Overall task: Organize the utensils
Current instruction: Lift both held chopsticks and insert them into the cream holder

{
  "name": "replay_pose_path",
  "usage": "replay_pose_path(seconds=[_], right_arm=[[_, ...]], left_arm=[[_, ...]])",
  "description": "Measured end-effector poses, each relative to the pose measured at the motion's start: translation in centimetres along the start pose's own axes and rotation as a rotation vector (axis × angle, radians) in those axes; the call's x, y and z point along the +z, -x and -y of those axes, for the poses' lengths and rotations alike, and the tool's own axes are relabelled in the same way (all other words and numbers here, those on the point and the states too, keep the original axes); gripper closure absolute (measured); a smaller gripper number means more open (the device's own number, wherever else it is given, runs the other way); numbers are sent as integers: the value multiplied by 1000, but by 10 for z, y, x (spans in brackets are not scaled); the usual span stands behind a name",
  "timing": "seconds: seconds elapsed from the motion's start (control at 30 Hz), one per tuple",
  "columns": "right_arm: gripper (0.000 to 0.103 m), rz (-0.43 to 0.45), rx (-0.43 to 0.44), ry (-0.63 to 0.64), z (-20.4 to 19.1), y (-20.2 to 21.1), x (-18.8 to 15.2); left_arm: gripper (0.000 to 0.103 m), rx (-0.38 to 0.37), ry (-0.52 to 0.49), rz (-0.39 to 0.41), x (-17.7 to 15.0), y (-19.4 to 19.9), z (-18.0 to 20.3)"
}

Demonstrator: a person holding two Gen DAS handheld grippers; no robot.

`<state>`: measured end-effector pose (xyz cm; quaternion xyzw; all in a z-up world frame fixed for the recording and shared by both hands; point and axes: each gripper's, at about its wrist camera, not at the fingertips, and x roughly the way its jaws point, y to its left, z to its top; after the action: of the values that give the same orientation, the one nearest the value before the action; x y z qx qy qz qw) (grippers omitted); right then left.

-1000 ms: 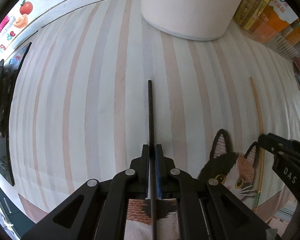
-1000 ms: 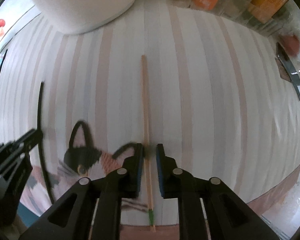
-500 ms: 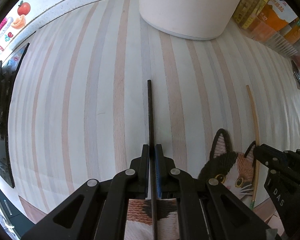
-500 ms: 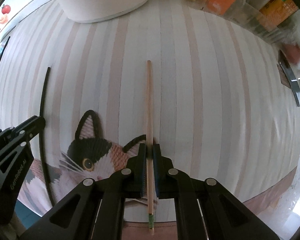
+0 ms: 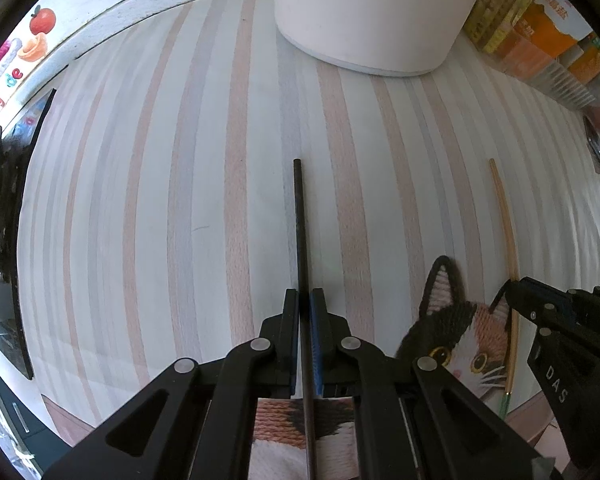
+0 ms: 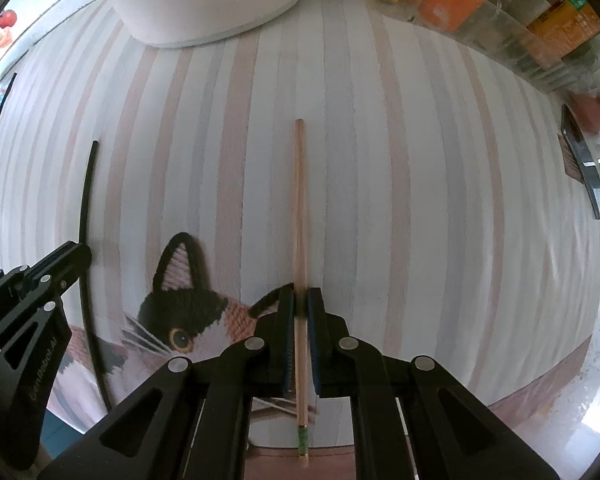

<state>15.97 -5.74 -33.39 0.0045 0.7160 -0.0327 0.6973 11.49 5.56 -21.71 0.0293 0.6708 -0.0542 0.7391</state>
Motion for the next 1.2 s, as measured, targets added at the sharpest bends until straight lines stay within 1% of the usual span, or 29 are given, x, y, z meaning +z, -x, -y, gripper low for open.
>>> replay_pose_path(seconds=[0.13, 0.3, 0.5, 0.7, 0.87, 1.0, 1.2], right_arm=[[96, 10, 3, 2, 0, 0, 2], [96, 32, 56, -40, 12, 5, -4], [96, 97, 102, -46, 23, 30, -10], [96, 171, 128, -42, 33, 60, -13], [96, 252, 150, -44, 39, 96, -23], [96, 322, 169, -50, 45, 126, -24], [96, 454, 202, -59, 50, 184, -16]], left_arm=[[100, -6, 12, 0, 2, 0, 0], [100, -11, 19, 40, -1, 15, -6], [100, -21, 33, 108, -2, 43, -11], [100, -38, 44, 176, -7, 76, -20], [100, -57, 64, 251, -4, 110, -26], [101, -78, 80, 328, 3, 143, -26], [101, -115, 92, 484, 17, 203, -29]])
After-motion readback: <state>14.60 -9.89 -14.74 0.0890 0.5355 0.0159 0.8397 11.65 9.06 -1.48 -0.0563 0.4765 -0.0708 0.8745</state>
